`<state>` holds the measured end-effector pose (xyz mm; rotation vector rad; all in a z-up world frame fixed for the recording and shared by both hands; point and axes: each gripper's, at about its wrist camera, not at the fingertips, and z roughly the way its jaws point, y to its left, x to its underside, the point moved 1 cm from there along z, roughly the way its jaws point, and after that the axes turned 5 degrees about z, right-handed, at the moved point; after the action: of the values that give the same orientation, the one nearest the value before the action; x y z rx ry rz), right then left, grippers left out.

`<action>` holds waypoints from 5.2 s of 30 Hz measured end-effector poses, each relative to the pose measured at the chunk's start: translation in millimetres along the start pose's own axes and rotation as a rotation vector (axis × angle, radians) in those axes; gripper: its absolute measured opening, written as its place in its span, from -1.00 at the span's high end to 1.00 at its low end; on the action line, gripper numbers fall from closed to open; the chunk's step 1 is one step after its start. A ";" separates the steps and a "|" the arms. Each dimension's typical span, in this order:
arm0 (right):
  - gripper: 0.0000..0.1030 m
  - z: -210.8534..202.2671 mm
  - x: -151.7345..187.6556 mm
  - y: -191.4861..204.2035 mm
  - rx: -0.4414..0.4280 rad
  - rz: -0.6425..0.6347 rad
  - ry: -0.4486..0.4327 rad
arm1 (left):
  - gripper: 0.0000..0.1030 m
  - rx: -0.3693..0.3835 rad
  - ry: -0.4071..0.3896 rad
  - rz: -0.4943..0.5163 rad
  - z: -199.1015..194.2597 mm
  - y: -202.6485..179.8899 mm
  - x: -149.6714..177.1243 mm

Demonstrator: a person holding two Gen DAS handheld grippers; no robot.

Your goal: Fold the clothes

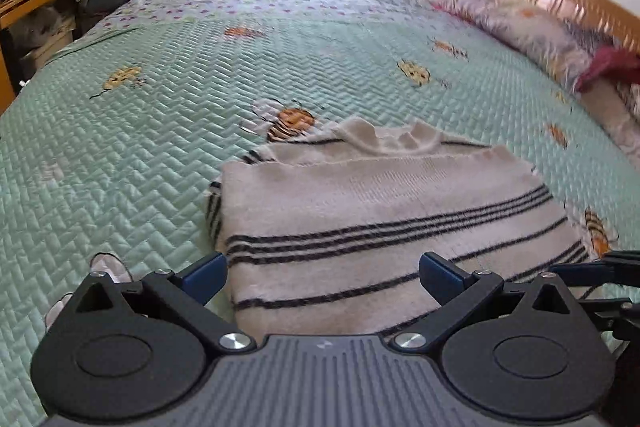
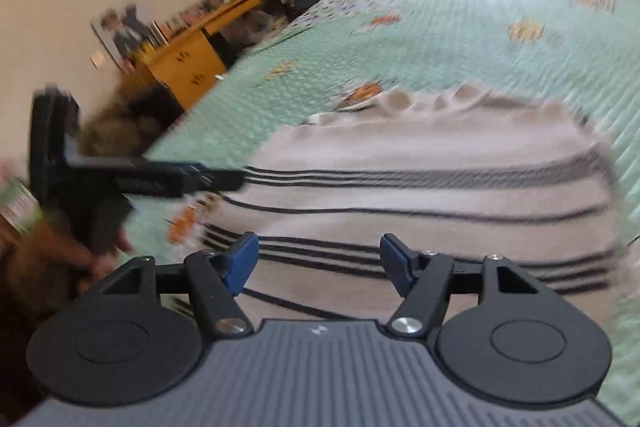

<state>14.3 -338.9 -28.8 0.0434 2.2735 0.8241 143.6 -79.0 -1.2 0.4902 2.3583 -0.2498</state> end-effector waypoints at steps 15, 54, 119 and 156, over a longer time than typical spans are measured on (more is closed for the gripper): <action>0.82 32.9 29.4 -96.7 -0.131 0.422 0.060 | -0.98 -0.024 0.171 0.071 53.6 -25.1 5.4; -0.78 29.2 67.3 142.8 0.240 -0.896 -0.193 | -0.98 0.329 -0.101 -0.430 -1.2 119.7 15.3; 0.56 29.1 24.6 156.5 0.369 -0.666 -0.249 | 0.54 0.429 0.117 -0.317 97.5 -5.6 -133.6; 0.37 -37.8 81.9 -104.1 -0.296 0.723 -0.097 | -0.12 0.415 0.113 -0.062 107.4 -194.5 -104.9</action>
<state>-50.6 -421.6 -117.8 0.7845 2.0157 1.4772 199.6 -318.2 -0.5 0.6394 2.4378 -0.7678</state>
